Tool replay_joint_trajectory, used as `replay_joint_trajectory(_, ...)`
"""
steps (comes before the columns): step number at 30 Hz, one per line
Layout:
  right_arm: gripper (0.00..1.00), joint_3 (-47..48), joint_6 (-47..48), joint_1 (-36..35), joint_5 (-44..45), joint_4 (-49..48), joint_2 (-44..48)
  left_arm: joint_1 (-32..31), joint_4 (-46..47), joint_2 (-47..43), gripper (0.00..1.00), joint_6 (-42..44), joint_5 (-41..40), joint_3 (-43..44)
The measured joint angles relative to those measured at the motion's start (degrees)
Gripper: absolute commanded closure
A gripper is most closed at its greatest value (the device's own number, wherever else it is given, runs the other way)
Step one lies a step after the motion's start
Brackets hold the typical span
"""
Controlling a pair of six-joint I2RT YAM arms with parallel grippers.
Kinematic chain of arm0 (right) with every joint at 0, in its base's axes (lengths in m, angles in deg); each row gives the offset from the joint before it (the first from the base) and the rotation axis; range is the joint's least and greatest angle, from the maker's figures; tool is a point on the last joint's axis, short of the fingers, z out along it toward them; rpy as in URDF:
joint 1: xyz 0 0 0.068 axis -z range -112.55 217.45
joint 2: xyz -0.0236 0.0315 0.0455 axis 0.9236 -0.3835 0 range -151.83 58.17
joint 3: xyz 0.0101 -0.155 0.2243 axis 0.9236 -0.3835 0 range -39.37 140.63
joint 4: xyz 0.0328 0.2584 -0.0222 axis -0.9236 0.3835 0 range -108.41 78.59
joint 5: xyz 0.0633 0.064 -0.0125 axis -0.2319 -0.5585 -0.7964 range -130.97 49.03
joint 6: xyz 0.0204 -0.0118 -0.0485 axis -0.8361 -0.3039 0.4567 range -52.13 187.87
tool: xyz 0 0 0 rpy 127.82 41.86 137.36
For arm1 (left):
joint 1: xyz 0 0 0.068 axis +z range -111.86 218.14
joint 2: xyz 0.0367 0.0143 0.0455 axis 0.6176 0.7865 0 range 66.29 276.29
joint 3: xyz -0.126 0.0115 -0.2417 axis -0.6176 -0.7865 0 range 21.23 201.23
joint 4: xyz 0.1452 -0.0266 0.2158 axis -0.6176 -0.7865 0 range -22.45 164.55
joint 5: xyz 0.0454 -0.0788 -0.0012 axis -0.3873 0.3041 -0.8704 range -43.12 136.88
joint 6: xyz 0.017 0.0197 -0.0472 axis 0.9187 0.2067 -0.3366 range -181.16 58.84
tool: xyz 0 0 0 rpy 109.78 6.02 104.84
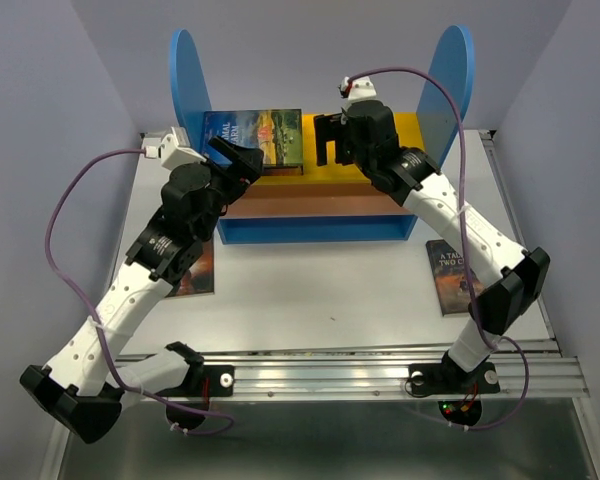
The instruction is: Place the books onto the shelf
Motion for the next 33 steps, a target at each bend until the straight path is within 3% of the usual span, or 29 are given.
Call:
replay_joint_trajectory(11,0.0,-3.7,-0.2,0.0,5.6,-0.7,7.8,2.0,1.1,3.8,0.01,1.0,3.0,2.2)
replay_joint_trajectory(33,0.0,-5.7,1.3,0.0,2.8,-1.4,8.0,5.1,1.6,5.9,0.01,1.2,7.6,3.1)
